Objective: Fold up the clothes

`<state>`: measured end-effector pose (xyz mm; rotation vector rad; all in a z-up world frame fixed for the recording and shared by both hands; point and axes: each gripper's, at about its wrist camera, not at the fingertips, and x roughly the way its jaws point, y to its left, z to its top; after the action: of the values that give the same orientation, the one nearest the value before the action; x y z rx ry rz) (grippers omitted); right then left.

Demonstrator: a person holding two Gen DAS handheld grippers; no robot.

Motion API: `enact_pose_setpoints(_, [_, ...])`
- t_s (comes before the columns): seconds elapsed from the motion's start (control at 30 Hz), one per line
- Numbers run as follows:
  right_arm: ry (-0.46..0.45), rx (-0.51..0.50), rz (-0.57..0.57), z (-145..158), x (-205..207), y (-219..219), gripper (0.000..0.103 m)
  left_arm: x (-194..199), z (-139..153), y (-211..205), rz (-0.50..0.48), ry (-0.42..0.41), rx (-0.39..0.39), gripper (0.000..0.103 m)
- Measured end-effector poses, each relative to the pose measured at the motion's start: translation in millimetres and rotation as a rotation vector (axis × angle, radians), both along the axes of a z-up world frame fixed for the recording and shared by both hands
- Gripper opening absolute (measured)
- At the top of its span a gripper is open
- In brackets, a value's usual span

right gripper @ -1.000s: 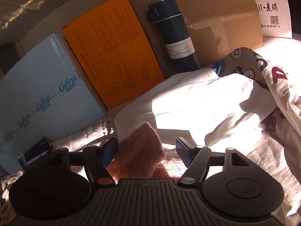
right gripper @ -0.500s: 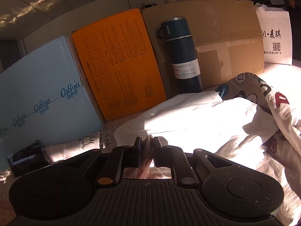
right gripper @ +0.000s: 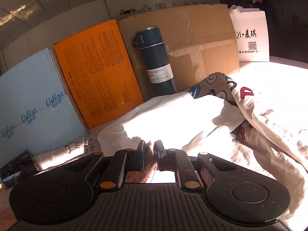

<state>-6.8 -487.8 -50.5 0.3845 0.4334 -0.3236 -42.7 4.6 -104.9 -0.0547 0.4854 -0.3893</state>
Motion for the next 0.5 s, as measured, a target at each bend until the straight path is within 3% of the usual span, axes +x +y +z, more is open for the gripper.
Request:
enact_pose_setpoints(0.13, [0.046, -0.007, -0.017, -16, 7, 0, 0.014, 0, 0, 0, -0.001, 0.001, -0.002, 0.098])
enact_pose_setpoints(0.27, [0.026, 0.001, -0.038, -16, -4, 2, 0.044, 0, 0, 0, -0.002, -0.001, -0.005, 0.098])
enact_pose_setpoints(0.4, [0.011, 0.075, -0.042, -14, -13, -6, 0.062, -1, 1, 1, -0.004, -0.005, -0.008, 0.098])
enact_pose_setpoints(0.5, [0.014, 0.135, -0.051, -16, -19, -11, 0.066, -1, 1, 0, -0.005, -0.006, -0.008, 0.098])
